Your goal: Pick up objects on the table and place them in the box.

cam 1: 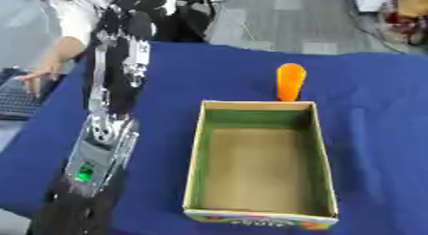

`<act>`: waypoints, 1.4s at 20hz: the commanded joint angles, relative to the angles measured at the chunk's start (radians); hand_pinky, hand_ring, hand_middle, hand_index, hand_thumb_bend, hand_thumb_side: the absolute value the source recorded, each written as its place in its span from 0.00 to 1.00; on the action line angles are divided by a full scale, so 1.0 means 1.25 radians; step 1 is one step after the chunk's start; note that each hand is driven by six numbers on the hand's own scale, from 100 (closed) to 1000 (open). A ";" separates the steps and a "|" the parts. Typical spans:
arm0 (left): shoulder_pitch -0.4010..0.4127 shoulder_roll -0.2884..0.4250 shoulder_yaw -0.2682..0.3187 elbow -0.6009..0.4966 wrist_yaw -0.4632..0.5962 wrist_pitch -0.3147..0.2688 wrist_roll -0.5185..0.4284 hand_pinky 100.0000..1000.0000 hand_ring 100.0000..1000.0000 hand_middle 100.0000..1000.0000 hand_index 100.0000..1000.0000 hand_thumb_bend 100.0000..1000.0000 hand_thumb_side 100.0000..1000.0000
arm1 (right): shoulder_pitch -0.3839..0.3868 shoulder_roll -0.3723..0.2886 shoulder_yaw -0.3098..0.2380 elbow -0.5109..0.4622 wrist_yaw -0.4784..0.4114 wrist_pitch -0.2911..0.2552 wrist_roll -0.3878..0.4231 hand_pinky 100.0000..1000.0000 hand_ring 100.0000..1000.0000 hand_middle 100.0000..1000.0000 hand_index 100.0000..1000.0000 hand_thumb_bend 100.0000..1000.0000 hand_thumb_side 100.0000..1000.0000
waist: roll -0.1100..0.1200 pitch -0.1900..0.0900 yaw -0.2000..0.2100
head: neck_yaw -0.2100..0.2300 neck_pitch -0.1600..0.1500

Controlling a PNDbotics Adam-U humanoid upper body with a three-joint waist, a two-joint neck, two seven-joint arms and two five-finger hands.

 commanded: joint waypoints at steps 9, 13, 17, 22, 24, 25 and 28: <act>-0.008 0.007 0.003 -0.018 0.001 0.000 -0.003 0.81 0.74 0.78 0.80 0.81 0.49 | -0.004 -0.009 -0.004 -0.012 0.000 0.002 0.002 0.00 0.17 0.27 0.50 0.02 0.75 | -0.005 -0.013 0.002 | 0.000 -0.010; -0.009 0.007 0.004 -0.017 0.001 0.000 -0.003 0.81 0.74 0.78 0.80 0.81 0.49 | -0.002 -0.011 -0.002 -0.012 0.001 0.012 0.006 0.00 0.19 0.28 0.50 0.03 0.76 | -0.005 -0.014 0.004 | 0.002 -0.032; -0.010 0.005 0.005 -0.018 0.000 -0.001 -0.002 0.81 0.74 0.78 0.80 0.81 0.49 | -0.008 -0.028 -0.001 -0.012 0.019 0.068 0.023 0.02 0.30 0.35 0.56 0.09 0.82 | -0.004 -0.015 0.006 | 0.013 -0.017; -0.006 0.007 0.003 -0.018 0.000 0.000 -0.004 0.81 0.74 0.78 0.80 0.81 0.49 | -0.058 -0.110 0.016 -0.004 0.109 0.180 0.096 0.25 0.48 0.49 0.67 0.05 0.91 | -0.009 -0.019 0.009 | -0.009 0.004; -0.005 0.009 0.002 -0.017 0.000 0.000 -0.005 0.81 0.74 0.78 0.80 0.81 0.49 | -0.092 -0.146 0.031 0.014 0.140 0.209 0.132 0.30 0.52 0.53 0.69 0.12 1.00 | -0.011 -0.020 0.010 | -0.016 0.006; -0.004 0.010 0.001 -0.016 0.001 0.001 -0.005 0.81 0.74 0.78 0.80 0.81 0.49 | -0.109 -0.161 0.039 0.027 0.152 0.217 0.147 0.41 0.58 0.57 0.72 0.13 1.00 | -0.012 -0.020 0.010 | -0.020 0.006; -0.001 0.013 -0.002 -0.014 0.003 0.001 -0.009 0.81 0.74 0.78 0.80 0.81 0.49 | -0.175 -0.202 0.070 0.087 0.196 0.227 0.193 0.48 0.62 0.62 0.75 0.13 1.00 | -0.015 -0.021 0.012 | -0.033 0.004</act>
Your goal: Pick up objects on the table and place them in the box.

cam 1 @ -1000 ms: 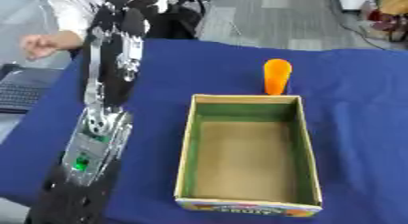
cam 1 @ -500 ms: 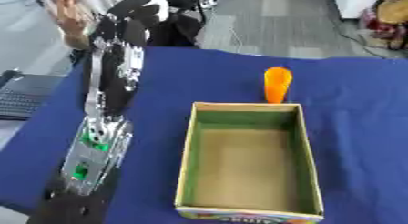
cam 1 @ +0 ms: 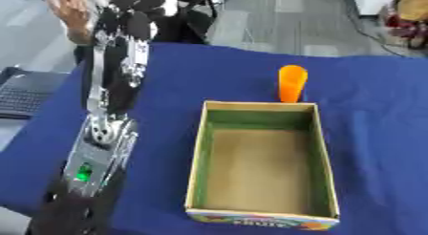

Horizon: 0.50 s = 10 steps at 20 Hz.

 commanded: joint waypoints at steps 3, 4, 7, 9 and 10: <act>-0.004 0.013 -0.004 -0.013 0.006 -0.001 -0.009 0.81 0.74 0.78 0.80 0.81 0.49 | -0.106 -0.068 0.051 0.117 0.081 0.002 0.075 0.54 0.67 0.68 0.78 0.15 1.00 | -0.006 -0.015 0.005 | -0.029 -0.001; -0.004 0.013 -0.005 -0.013 0.007 -0.001 -0.010 0.81 0.74 0.78 0.80 0.81 0.49 | -0.130 -0.069 0.064 0.152 0.099 -0.003 0.090 0.55 0.68 0.69 0.79 0.15 1.00 | -0.007 -0.015 0.006 | -0.034 -0.003; -0.002 0.013 -0.007 -0.012 0.009 -0.001 -0.013 0.81 0.74 0.78 0.80 0.81 0.49 | -0.196 -0.051 0.096 0.251 0.164 -0.025 0.119 0.62 0.72 0.73 0.81 0.16 1.00 | -0.007 -0.016 0.009 | -0.045 -0.007; 0.000 0.012 -0.008 -0.011 0.012 -0.001 -0.014 0.81 0.74 0.78 0.80 0.81 0.49 | -0.231 -0.019 0.113 0.317 0.213 -0.042 0.131 0.67 0.73 0.74 0.81 0.16 1.00 | -0.007 -0.016 0.011 | -0.050 -0.009; 0.000 0.011 -0.009 -0.011 0.013 -0.001 -0.015 0.81 0.74 0.78 0.80 0.81 0.49 | -0.245 0.000 0.119 0.348 0.238 -0.049 0.133 0.68 0.74 0.74 0.81 0.17 1.00 | -0.005 -0.016 0.012 | -0.052 -0.009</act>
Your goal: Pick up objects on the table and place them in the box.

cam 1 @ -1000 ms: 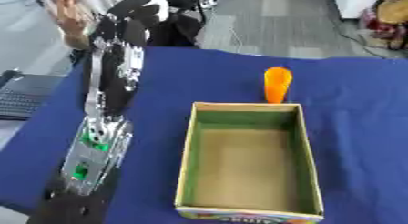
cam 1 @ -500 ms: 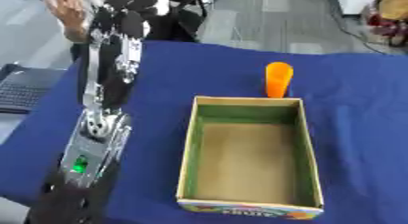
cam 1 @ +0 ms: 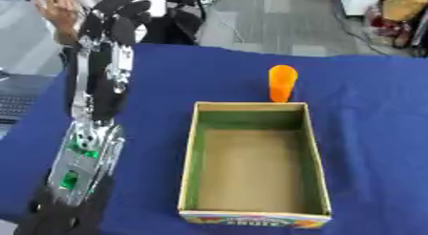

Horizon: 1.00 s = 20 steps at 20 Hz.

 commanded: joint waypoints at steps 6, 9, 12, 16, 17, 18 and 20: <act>-0.005 0.005 -0.003 -0.012 0.012 -0.001 -0.007 0.81 0.74 0.78 0.80 0.81 0.49 | -0.088 0.142 0.041 0.223 0.198 -0.048 0.007 0.70 0.74 0.76 0.82 0.18 1.00 | 0.009 -0.009 0.008 | -0.023 -0.016; -0.006 0.004 -0.004 -0.012 0.014 -0.001 -0.008 0.81 0.74 0.78 0.80 0.81 0.49 | -0.105 0.189 0.048 0.282 0.256 -0.063 0.001 0.70 0.74 0.76 0.82 0.18 1.00 | 0.012 -0.007 0.011 | -0.027 -0.018; -0.007 0.001 -0.005 -0.014 0.016 -0.002 -0.009 0.81 0.74 0.78 0.80 0.81 0.49 | -0.124 0.221 0.053 0.326 0.314 -0.083 -0.007 0.72 0.75 0.78 0.83 0.17 1.00 | 0.015 -0.006 0.014 | -0.034 -0.020; -0.009 -0.001 -0.005 -0.016 0.017 -0.002 -0.010 0.81 0.74 0.78 0.80 0.81 0.49 | -0.144 0.243 0.055 0.364 0.371 -0.104 -0.024 0.72 0.76 0.79 0.83 0.17 1.00 | 0.016 -0.005 0.018 | -0.036 -0.022; -0.010 -0.002 -0.005 -0.017 0.017 -0.002 -0.010 0.81 0.74 0.78 0.80 0.81 0.49 | -0.149 0.248 0.055 0.372 0.380 -0.109 -0.027 0.72 0.76 0.79 0.83 0.17 1.00 | 0.016 -0.004 0.019 | -0.036 -0.023; -0.011 -0.003 -0.005 -0.018 0.018 -0.002 -0.010 0.81 0.74 0.78 0.80 0.81 0.49 | -0.155 0.253 0.055 0.380 0.388 -0.112 -0.030 0.72 0.76 0.79 0.84 0.17 1.00 | 0.017 -0.004 0.021 | -0.037 -0.024; -0.014 -0.006 -0.006 -0.022 0.020 -0.002 -0.011 0.81 0.74 0.78 0.80 0.81 0.49 | -0.166 0.262 0.055 0.399 0.404 -0.119 -0.035 0.72 0.76 0.80 0.84 0.17 1.00 | 0.018 -0.002 0.026 | -0.041 -0.028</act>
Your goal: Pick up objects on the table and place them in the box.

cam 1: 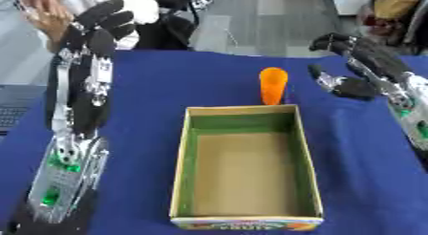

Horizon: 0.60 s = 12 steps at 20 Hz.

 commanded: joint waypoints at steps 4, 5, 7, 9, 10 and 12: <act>-0.020 -0.004 -0.003 -0.031 0.009 -0.002 -0.004 0.81 0.74 0.78 0.80 0.82 0.49 | -0.053 0.016 -0.008 0.044 0.049 -0.021 -0.020 0.71 0.75 0.80 0.85 0.19 1.00 | 0.003 -0.003 0.014 | -0.020 -0.025; -0.022 -0.006 -0.004 -0.034 0.010 -0.002 -0.004 0.81 0.74 0.78 0.80 0.82 0.49 | -0.058 0.018 -0.010 0.053 0.055 -0.022 -0.026 0.71 0.75 0.81 0.86 0.20 1.00 | 0.004 -0.001 0.017 | -0.023 -0.029; -0.026 -0.009 -0.005 -0.037 0.012 -0.001 -0.006 0.81 0.74 0.78 0.80 0.82 0.49 | -0.068 0.022 -0.015 0.070 0.067 -0.022 -0.038 0.71 0.75 0.80 0.86 0.20 1.00 | 0.003 0.003 0.023 | -0.029 -0.037; -0.030 -0.011 -0.006 -0.041 0.014 0.000 -0.007 0.81 0.74 0.78 0.80 0.82 0.49 | -0.077 0.024 -0.018 0.081 0.078 -0.023 -0.047 0.71 0.76 0.81 0.86 0.22 1.00 | 0.003 0.008 0.029 | -0.033 -0.044; -0.031 -0.012 -0.006 -0.042 0.016 0.000 -0.008 0.81 0.74 0.78 0.80 0.82 0.49 | -0.082 0.025 -0.020 0.087 0.084 -0.022 -0.052 0.71 0.76 0.82 0.87 0.24 1.00 | 0.003 0.010 0.031 | -0.035 -0.048; -0.035 -0.014 -0.007 -0.045 0.017 0.000 -0.009 0.81 0.74 0.78 0.80 0.82 0.49 | -0.091 0.027 -0.023 0.097 0.093 -0.020 -0.059 0.71 0.76 0.82 0.87 0.26 1.00 | 0.001 0.014 0.037 | -0.038 -0.053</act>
